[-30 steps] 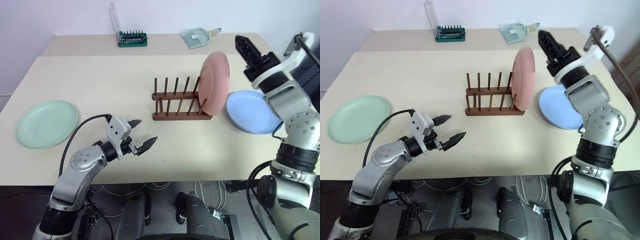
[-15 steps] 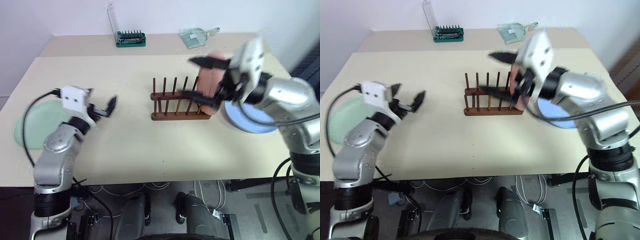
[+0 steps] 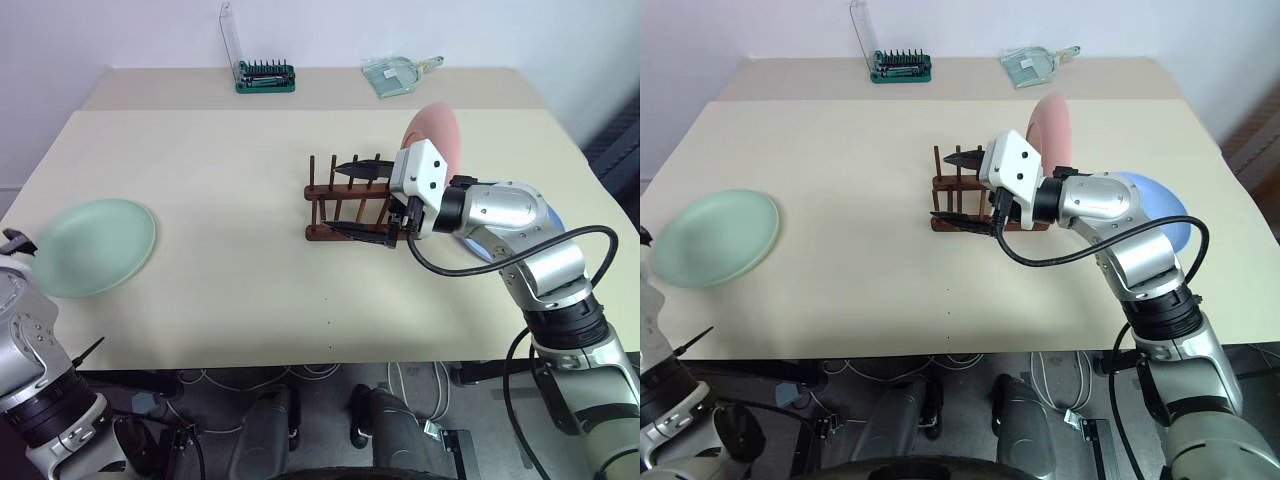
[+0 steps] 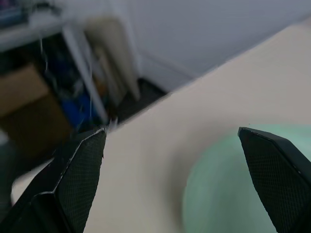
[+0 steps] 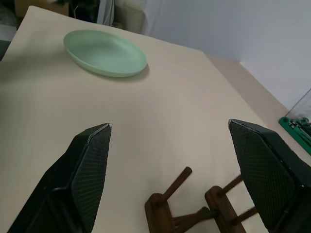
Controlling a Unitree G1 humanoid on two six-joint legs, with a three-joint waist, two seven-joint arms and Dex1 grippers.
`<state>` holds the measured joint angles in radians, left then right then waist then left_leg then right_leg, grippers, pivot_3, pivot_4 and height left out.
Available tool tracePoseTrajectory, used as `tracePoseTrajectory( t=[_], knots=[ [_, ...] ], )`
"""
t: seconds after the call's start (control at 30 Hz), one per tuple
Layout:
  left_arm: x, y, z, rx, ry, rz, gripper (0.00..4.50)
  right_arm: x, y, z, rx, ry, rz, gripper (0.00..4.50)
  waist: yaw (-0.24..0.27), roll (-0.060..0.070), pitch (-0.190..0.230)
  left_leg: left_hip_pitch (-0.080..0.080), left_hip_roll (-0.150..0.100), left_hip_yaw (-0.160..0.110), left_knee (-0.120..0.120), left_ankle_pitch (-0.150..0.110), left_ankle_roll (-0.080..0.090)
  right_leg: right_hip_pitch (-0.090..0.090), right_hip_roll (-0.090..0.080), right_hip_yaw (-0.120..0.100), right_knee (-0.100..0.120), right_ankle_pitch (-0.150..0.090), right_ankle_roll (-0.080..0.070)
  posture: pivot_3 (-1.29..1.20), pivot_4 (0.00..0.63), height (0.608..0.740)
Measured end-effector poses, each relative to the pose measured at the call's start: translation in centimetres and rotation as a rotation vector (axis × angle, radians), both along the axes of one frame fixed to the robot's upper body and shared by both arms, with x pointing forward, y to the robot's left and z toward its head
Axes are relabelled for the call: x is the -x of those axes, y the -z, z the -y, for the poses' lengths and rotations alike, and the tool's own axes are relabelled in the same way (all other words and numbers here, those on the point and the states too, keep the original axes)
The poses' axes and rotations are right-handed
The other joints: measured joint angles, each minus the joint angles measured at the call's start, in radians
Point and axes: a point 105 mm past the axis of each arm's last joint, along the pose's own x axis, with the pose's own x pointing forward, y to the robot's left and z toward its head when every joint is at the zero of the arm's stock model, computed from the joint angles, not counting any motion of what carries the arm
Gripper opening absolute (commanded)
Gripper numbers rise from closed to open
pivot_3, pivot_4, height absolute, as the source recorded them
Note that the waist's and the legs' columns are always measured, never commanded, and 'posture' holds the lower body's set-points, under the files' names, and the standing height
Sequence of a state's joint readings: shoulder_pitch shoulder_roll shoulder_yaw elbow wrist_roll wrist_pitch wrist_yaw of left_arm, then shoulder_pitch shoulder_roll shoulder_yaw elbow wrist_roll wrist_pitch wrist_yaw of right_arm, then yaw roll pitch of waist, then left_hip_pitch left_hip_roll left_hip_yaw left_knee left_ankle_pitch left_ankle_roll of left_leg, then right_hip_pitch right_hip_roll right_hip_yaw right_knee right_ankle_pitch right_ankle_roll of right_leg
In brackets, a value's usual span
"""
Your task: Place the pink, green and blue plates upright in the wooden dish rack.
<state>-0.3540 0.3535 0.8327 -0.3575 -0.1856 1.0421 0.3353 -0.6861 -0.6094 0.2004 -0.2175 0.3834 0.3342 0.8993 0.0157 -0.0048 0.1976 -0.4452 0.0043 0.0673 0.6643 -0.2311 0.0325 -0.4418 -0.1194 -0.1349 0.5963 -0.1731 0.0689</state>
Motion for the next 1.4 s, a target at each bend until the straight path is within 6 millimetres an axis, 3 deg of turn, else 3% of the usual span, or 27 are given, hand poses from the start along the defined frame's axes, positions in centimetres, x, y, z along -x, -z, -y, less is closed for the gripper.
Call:
tracePoseTrajectory(
  t=[0.1, 0.27, 0.37, 0.6, 0.9, 1.0, 1.13, 1.2, 1.4],
  knots=[
    [0.1, 2.1, 0.6, 0.103, 0.011, -0.031, 4.50, 0.0, 0.1, 0.0, 0.007, -0.002, 0.000, 3.92, -0.002, -0.003, 0.000, 0.000, 0.000, 0.000, 0.000, 0.000, -0.001, 0.000, 0.000, 0.000, 0.000, 0.000, 0.000, 0.00, 0.150, 0.740],
    [-0.1, 3.7, 1.5, 0.198, 0.050, -0.044, 4.50, 0.0, 0.5, 0.0, 0.010, 0.001, -0.010, 3.92, -0.003, -0.004, -0.001, 0.000, 0.000, 0.000, 0.000, 0.000, -0.001, 0.000, 0.000, 0.000, 0.000, 0.000, -0.001, 0.00, 0.150, 0.740],
    [-0.2, 4.1, 1.5, 0.219, 0.049, -0.050, 3.64, 0.0, 0.7, 0.1, 0.009, 0.007, -0.018, 3.95, -0.003, -0.004, -0.001, 0.000, 0.000, 0.000, 0.000, 0.000, -0.001, 0.000, 0.000, 0.000, 0.000, 0.001, -0.001, 0.00, 0.150, 0.740],
    [-0.2, 4.8, 1.1, 0.286, 0.019, -0.019, 0.06, 0.1, 0.9, 0.4, 0.005, 0.025, -0.019, 3.95, -0.002, -0.004, -0.001, 0.000, 0.000, 0.000, 0.000, 0.000, -0.001, 0.000, 0.000, 0.000, 0.000, 0.001, -0.001, 0.00, 0.150, 0.740],
    [-1.6, 4.2, 2.0, 0.300, 0.052, 0.066, 0.06, 0.1, 1.0, 0.5, 0.005, 0.034, -0.018, 3.95, -0.001, -0.004, -0.001, 0.001, 0.000, 0.001, 0.000, 0.000, -0.001, 0.000, 0.000, 0.000, 0.000, 0.001, -0.001, 0.00, 0.150, 0.740],
    [-3.5, 1.8, 3.3, 0.248, 0.139, 0.200, 0.06, 0.0, 0.9, 0.5, 0.009, 0.037, -0.006, 3.95, 0.001, -0.008, 0.000, 0.000, 0.000, 0.000, 0.000, 0.000, -0.001, 0.000, 0.000, 0.000, 0.000, 0.001, -0.002, 0.00, 0.150, 0.740],
    [-6.4, -6.2, 7.2, 0.016, 0.339, 0.433, 0.06, 0.0, -0.4, 0.0, 0.006, 0.028, 0.065, 3.95, -0.002, -0.010, 0.000, 0.000, 0.000, 0.002, 0.000, 0.000, -0.001, 0.000, 0.000, 0.001, -0.001, 0.001, -0.002, 0.00, 0.150, 0.740],
    [-7.0, -9.0, 9.3, -0.083, 0.413, 0.498, 0.06, 0.0, -1.0, -0.3, 0.007, 0.028, 0.112, 3.95, -0.003, -0.010, 0.000, 0.000, 0.000, 0.003, 0.000, 0.000, -0.001, 0.000, 0.000, 0.001, -0.001, 0.001, -0.002, 0.00, 0.150, 0.740],
    [-8.6, -12.5, 14.4, -0.244, 0.583, 0.560, 0.06, -1.1, -1.5, -0.9, 0.068, 0.091, 0.262, 3.95, -0.003, -0.010, 0.000, 0.001, 0.003, 0.007, 0.000, 0.002, 0.001, -0.002, 0.002, 0.002, 0.001, 0.002, -0.003, 0.00, 0.150, 0.740]
  ],
)
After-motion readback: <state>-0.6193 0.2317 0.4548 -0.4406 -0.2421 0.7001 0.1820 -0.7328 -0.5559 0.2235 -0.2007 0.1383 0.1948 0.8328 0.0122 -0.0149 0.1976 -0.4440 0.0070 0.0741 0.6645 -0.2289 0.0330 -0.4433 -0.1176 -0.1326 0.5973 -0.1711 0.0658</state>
